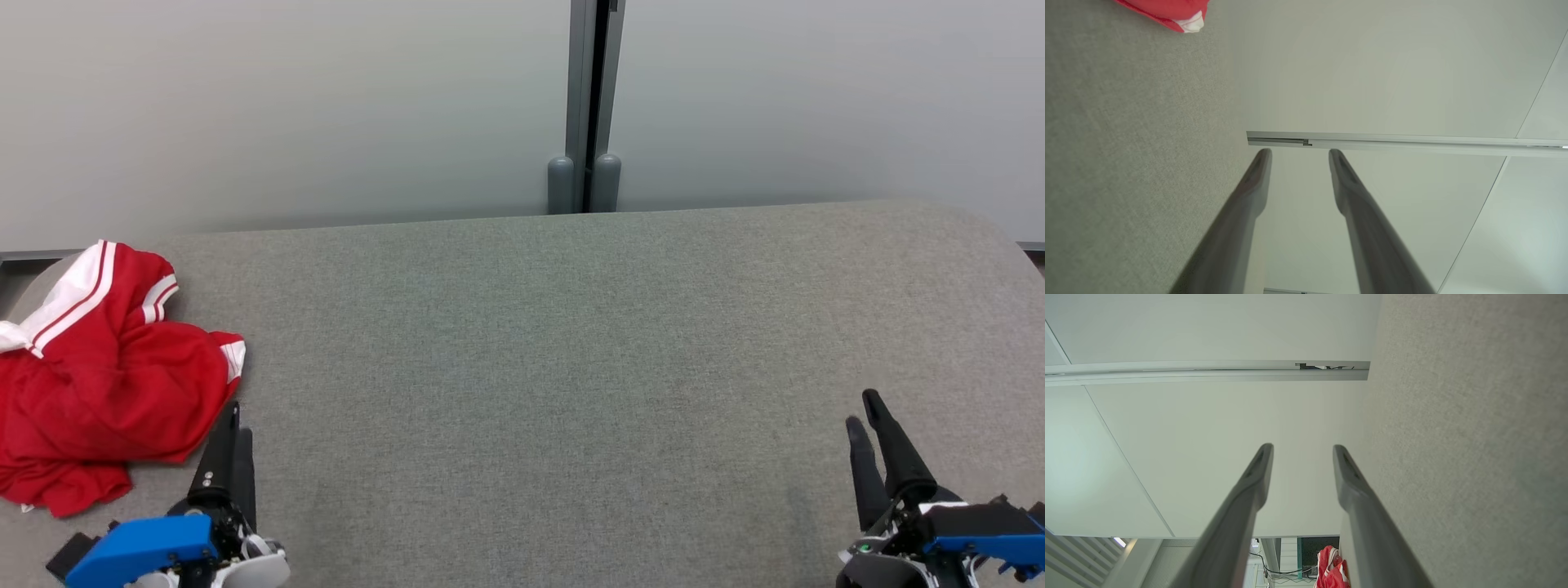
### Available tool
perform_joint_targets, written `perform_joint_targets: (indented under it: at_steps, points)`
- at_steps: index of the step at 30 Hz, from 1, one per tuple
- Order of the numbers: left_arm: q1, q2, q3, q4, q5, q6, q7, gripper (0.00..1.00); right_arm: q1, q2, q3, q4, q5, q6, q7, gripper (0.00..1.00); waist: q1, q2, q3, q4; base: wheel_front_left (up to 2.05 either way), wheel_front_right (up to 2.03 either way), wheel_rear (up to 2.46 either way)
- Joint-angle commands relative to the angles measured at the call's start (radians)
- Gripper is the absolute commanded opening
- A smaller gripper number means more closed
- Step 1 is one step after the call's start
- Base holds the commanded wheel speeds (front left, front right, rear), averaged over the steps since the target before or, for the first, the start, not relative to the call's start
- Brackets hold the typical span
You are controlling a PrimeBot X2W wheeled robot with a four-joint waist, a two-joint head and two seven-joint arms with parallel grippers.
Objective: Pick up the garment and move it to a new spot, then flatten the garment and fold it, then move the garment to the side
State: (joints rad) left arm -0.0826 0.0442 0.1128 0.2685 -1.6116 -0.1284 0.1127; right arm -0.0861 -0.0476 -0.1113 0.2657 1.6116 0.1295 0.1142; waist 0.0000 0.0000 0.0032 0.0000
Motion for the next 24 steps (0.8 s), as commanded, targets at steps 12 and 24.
perform_joint_targets:
  at_steps: [12, 24]
  points:
    - [0.012, 0.000, -0.022, -0.024, 0.118, 0.000, -0.059, 1.00, 0.017, 0.000, 0.030, -0.017, -0.090, 0.000, -0.059, 1.00, 0.0000, 0.0000, 0.003, 0.000, 0.00, 0.00, 0.00]
    - [0.013, 0.001, -0.046, -0.071, 0.336, 0.033, -0.108, 1.00, 0.026, -0.001, 0.042, -0.049, -0.267, 0.000, -0.108, 1.00, 0.0000, 0.0000, 0.006, -0.001, 0.00, 0.00, 0.00]
